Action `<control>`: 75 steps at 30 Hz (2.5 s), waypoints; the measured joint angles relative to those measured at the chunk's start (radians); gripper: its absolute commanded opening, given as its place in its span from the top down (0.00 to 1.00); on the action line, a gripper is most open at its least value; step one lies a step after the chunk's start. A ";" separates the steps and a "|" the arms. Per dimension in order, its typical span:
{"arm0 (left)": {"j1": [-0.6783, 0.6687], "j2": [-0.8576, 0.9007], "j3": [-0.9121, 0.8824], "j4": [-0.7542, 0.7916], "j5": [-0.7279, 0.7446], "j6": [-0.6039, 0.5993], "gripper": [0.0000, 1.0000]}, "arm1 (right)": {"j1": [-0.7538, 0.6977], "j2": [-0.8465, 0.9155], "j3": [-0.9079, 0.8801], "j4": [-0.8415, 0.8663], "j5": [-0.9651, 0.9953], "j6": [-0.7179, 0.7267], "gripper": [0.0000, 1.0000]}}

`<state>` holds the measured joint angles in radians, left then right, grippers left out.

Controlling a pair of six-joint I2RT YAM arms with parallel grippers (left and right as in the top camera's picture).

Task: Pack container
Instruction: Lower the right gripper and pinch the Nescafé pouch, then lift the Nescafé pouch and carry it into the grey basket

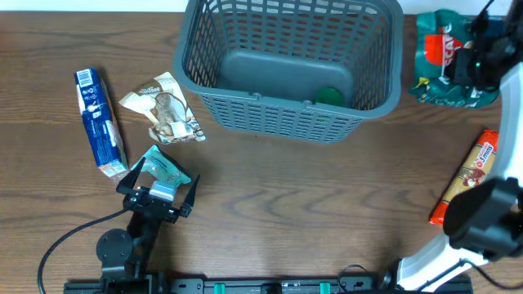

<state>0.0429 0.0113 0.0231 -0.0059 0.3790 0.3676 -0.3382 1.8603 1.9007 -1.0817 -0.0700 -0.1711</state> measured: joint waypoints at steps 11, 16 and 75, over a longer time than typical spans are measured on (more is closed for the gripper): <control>0.000 0.000 0.000 0.000 0.000 0.000 0.01 | 0.000 -0.287 0.000 0.042 0.029 0.010 0.98; 0.000 0.000 0.000 0.000 0.000 0.000 0.01 | 0.016 -0.420 0.000 0.070 0.040 0.008 0.99; 0.000 0.000 0.000 0.000 0.000 0.000 0.01 | 0.631 0.021 0.000 0.043 0.033 -0.088 0.99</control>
<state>0.0429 0.0113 0.0231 -0.0059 0.3790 0.3676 0.2924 1.8812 1.9003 -1.0382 -0.0368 -0.2588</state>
